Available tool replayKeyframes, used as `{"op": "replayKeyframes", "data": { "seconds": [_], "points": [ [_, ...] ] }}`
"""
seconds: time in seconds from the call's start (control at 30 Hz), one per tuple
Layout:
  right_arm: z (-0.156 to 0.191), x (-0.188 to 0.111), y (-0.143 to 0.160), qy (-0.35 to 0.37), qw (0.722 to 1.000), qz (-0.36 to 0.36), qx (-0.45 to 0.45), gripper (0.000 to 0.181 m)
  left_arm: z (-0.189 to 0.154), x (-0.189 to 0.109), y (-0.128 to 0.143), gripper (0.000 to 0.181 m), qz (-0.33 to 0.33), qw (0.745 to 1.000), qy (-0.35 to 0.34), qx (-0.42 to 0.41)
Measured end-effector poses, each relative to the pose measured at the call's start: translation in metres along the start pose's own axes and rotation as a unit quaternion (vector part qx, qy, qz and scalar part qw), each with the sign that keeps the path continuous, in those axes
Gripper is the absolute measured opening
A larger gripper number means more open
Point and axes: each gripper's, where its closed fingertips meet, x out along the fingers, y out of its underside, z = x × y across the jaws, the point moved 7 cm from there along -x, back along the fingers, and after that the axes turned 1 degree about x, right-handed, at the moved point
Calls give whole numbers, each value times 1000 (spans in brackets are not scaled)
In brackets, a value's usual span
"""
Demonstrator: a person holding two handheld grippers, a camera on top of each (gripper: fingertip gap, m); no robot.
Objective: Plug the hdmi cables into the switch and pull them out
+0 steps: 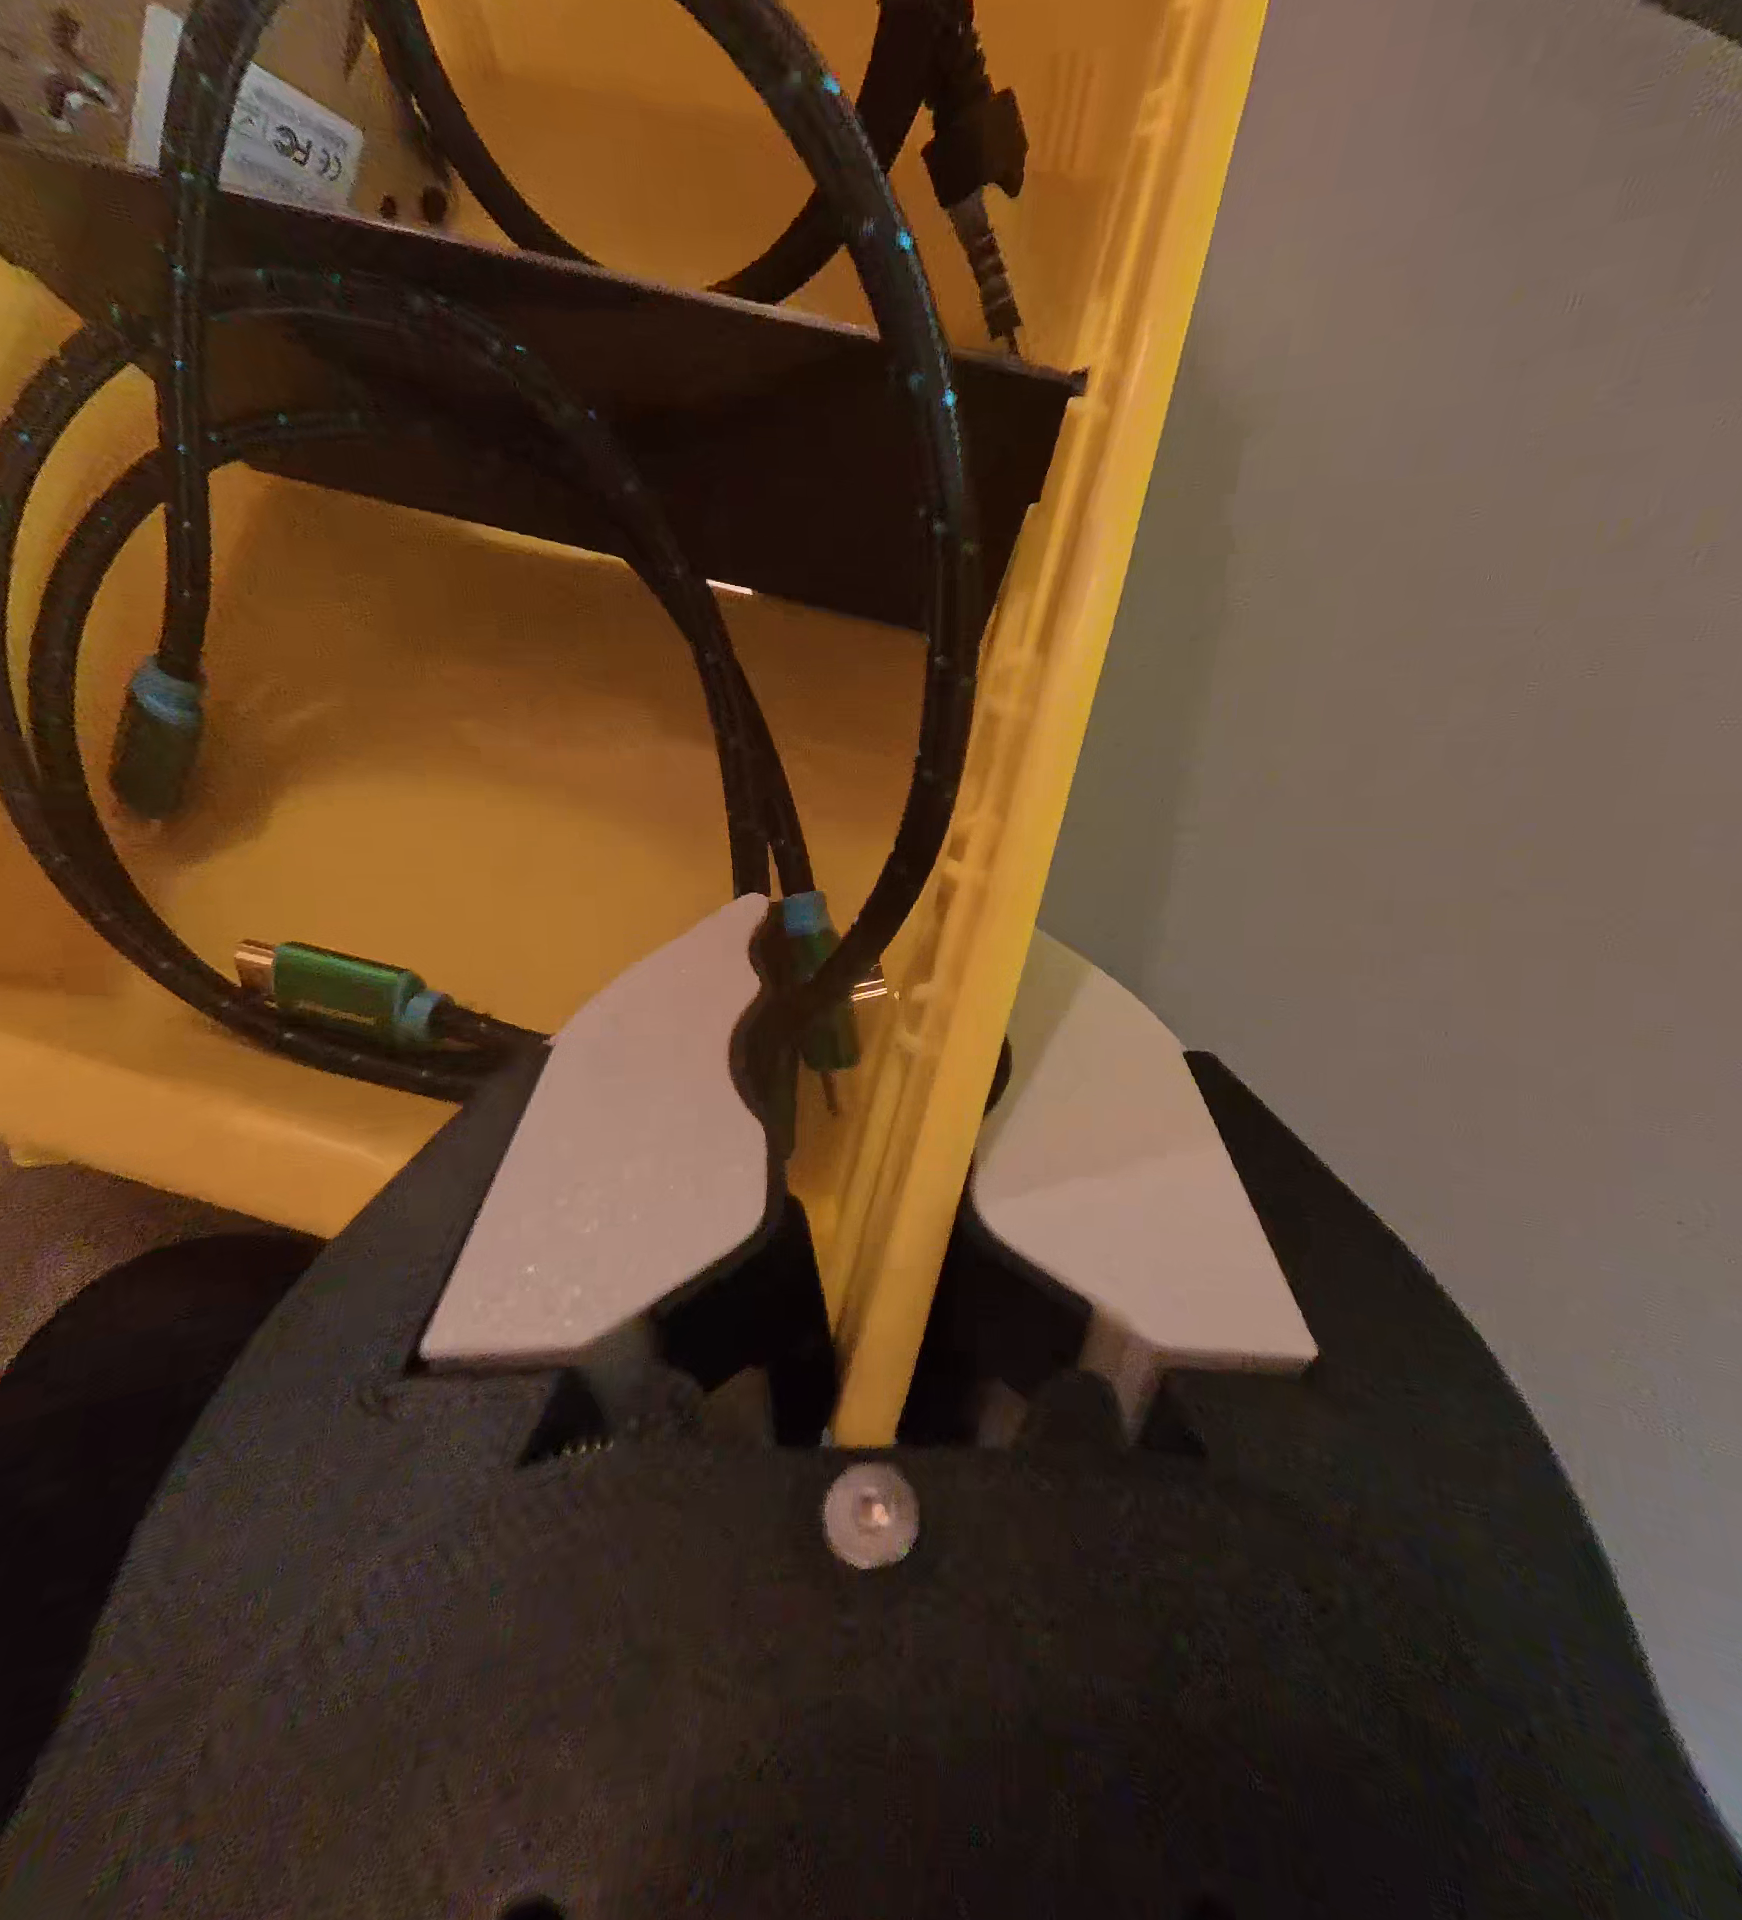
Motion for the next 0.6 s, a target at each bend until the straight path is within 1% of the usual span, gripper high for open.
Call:
{"op": "replayKeyframes", "data": {
  "seconds": [0.1,0.2,0.3,0.4,0.47,0.53,0.6],
  "points": [
    [18,9,-9,-5,1000,16,0,32,-16,-10,-12,32,15,1000,20,9],
    [39,21,-21,-7,1000,13,1,32,-28,-37,-35,32,52,997,16,62],
    [60,31,-31,-5,1000,16,-15,33,-19,-72,-68,31,94,988,-27,118],
    [80,45,-42,-11,1000,3,-20,34,-3,-109,-104,32,147,977,-86,127],
    [94,57,-51,-21,999,-16,-18,34,4,-135,-119,33,201,961,-130,141],
    [109,71,-59,-51,998,-31,10,33,10,-161,-125,35,268,936,-171,151],
    [128,82,-63,-123,992,-6,29,54,12,-183,-123,40,334,913,-192,135]
  ]
}}
